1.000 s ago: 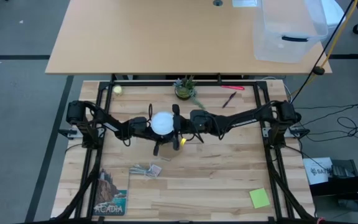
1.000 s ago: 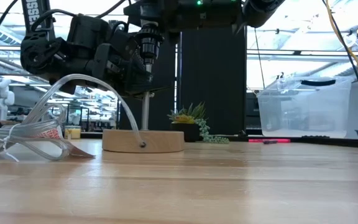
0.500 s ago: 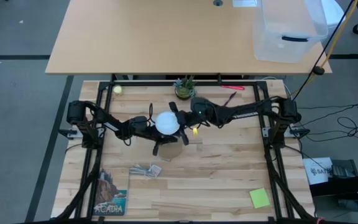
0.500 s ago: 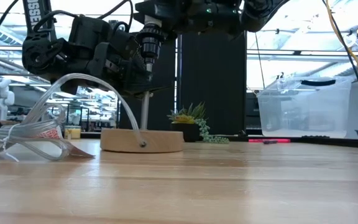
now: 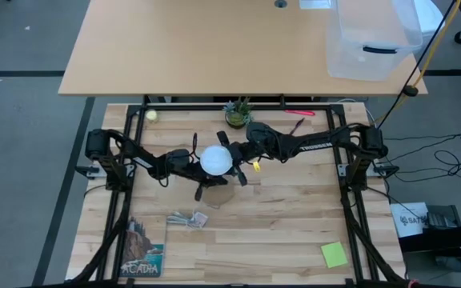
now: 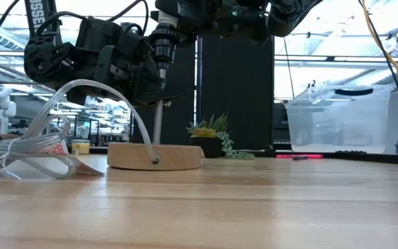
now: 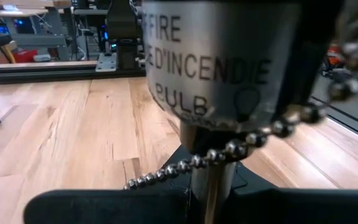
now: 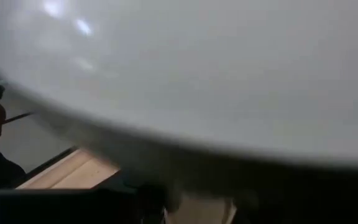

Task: Screw lightbulb
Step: Remove the lightbulb from the lamp

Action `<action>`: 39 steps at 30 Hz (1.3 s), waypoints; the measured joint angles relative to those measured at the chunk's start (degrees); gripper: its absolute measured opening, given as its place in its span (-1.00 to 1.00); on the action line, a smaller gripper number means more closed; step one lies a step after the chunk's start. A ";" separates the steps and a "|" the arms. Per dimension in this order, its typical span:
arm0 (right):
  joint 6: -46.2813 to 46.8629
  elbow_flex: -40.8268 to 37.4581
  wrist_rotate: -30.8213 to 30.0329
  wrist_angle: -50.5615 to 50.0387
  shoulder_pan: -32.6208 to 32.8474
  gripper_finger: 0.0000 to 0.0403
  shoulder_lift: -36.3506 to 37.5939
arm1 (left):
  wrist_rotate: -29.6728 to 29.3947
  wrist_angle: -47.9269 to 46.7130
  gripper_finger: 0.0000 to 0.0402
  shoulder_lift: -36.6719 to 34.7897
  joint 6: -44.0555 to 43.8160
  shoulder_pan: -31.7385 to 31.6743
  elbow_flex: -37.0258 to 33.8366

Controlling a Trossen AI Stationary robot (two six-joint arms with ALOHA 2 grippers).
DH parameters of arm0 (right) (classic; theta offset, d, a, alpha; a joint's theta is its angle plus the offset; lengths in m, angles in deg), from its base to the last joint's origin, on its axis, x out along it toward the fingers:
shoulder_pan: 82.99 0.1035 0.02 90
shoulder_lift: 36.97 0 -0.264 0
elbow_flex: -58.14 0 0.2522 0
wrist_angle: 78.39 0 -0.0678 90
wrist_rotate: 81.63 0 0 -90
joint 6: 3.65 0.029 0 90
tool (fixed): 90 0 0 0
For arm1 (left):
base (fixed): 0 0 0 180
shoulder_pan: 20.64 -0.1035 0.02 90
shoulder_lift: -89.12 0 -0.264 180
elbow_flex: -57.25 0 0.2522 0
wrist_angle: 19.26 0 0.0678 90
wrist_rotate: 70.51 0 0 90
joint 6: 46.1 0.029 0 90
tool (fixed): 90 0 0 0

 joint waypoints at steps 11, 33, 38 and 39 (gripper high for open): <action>0.98 0.07 -0.52 -3.25 0.04 0.28 2.76 | 0.00 -0.09 -0.89 0.00 0.02 -0.31 -0.11; 6.14 -18.31 -19.87 5.29 1.73 0.37 14.34 | -3.17 -0.18 -0.89 0.00 -0.47 -0.35 -0.07; 8.37 -23.19 -36.24 16.20 8.25 0.37 12.87 | -6.54 0.05 -0.89 0.00 -1.31 -0.30 -0.08; 7.48 -23.12 -39.09 17.05 9.76 0.37 12.32 | -7.23 0.07 -0.89 0.00 -1.55 -0.28 -0.08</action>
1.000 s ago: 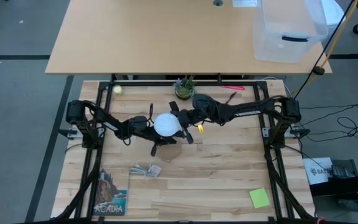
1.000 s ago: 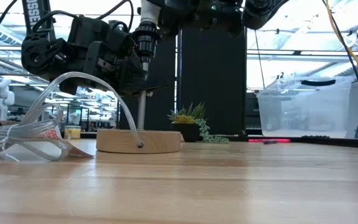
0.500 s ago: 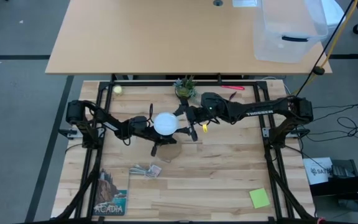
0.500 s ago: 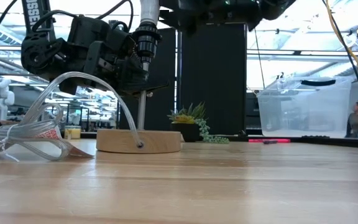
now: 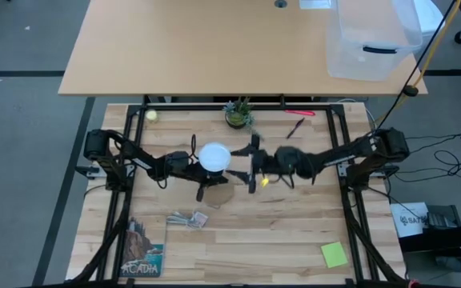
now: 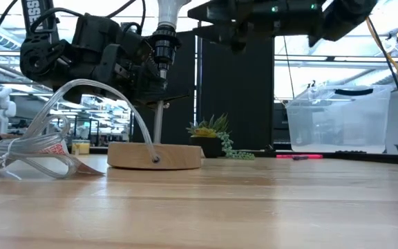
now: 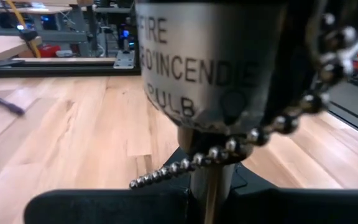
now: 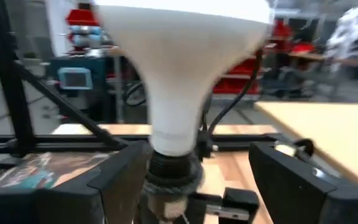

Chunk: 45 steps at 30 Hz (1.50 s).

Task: Screw lightbulb
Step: Remove the lightbulb from the lamp

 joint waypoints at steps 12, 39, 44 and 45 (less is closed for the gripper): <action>-0.57 5.99 -18.76 6.09 6.25 0.37 -8.02 | -7.94 1.35 -0.89 0.05 -0.33 0.25 0.06; -0.94 11.86 -7.72 4.04 2.09 -0.24 -11.82 | -7.00 1.52 -0.89 0.02 0.44 0.55 -0.01; -0.75 11.86 0.75 2.57 -0.49 -0.25 -11.64 | -3.07 1.60 -0.89 0.02 1.43 0.52 -0.05; -0.96 11.86 2.57 2.43 -1.04 -0.26 -11.64 | -2.36 1.61 -0.89 0.01 1.62 0.48 -0.05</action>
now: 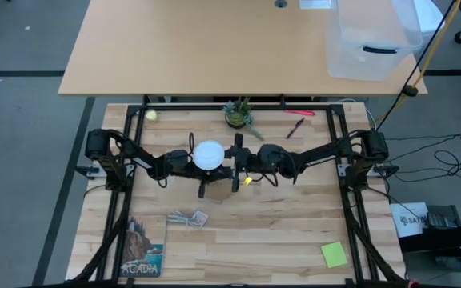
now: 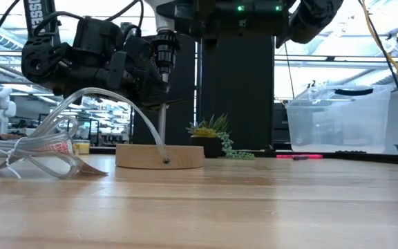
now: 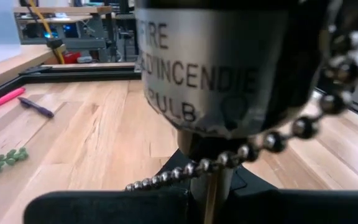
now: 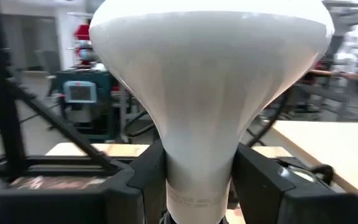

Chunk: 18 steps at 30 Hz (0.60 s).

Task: Screw lightbulb
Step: Remove the lightbulb from the lamp

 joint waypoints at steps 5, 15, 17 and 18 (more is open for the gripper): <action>-0.26 0.05 11.64 -0.31 -3.46 -0.26 -0.01 | 2.34 -0.06 -0.89 -0.01 0.35 0.00 0.04; 0.57 0.09 31.50 1.66 -9.28 -0.26 -0.33 | 6.23 -0.63 -0.89 0.01 0.33 0.00 0.24; 0.85 0.09 33.16 2.47 -9.79 -0.26 -0.42 | 6.44 -0.68 -0.89 0.01 0.40 0.02 0.28; 0.94 0.16 34.03 2.67 -10.00 -0.26 -0.44 | 6.51 -0.68 -0.89 0.01 0.66 0.04 0.28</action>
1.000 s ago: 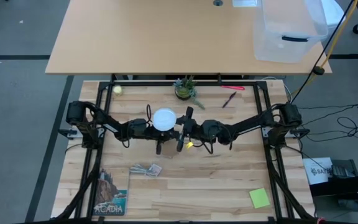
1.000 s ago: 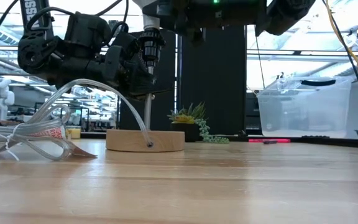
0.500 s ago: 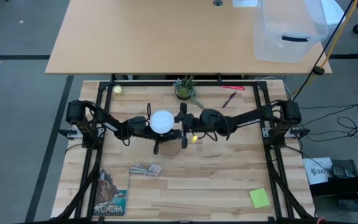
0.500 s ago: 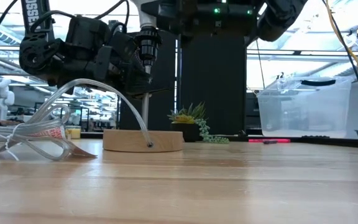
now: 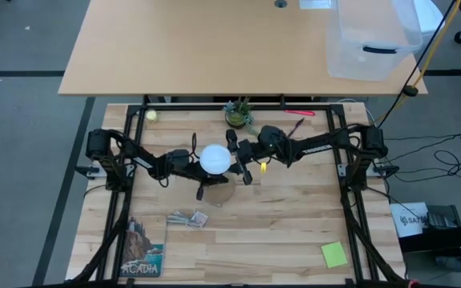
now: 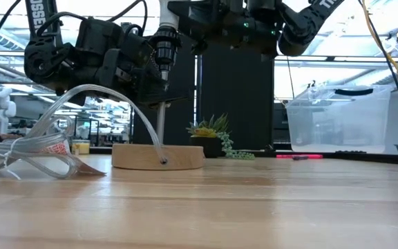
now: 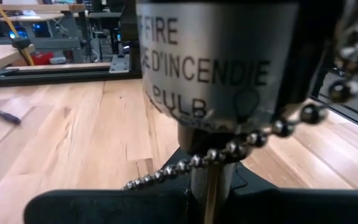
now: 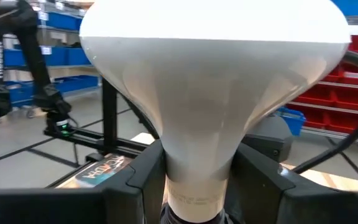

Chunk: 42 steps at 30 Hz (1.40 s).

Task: Screw lightbulb
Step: Remove the lightbulb from the lamp

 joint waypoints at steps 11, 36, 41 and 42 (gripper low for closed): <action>0.04 4.41 4.97 -4.63 -0.16 -0.25 -0.30 | 2.81 -2.11 -0.89 -0.09 0.34 0.17 -0.07; -1.53 12.05 16.48 -18.96 -0.10 -0.24 -0.34 | 10.10 -1.87 -0.89 -0.02 0.66 0.22 -0.15; -3.21 14.03 17.41 -23.09 -0.07 -0.24 -0.34 | 8.79 -1.77 -0.89 -0.02 1.65 0.22 -0.15; -3.25 14.27 17.46 -23.52 -0.07 -0.24 -0.34 | 8.79 -1.77 -0.89 -0.02 1.69 0.22 -0.15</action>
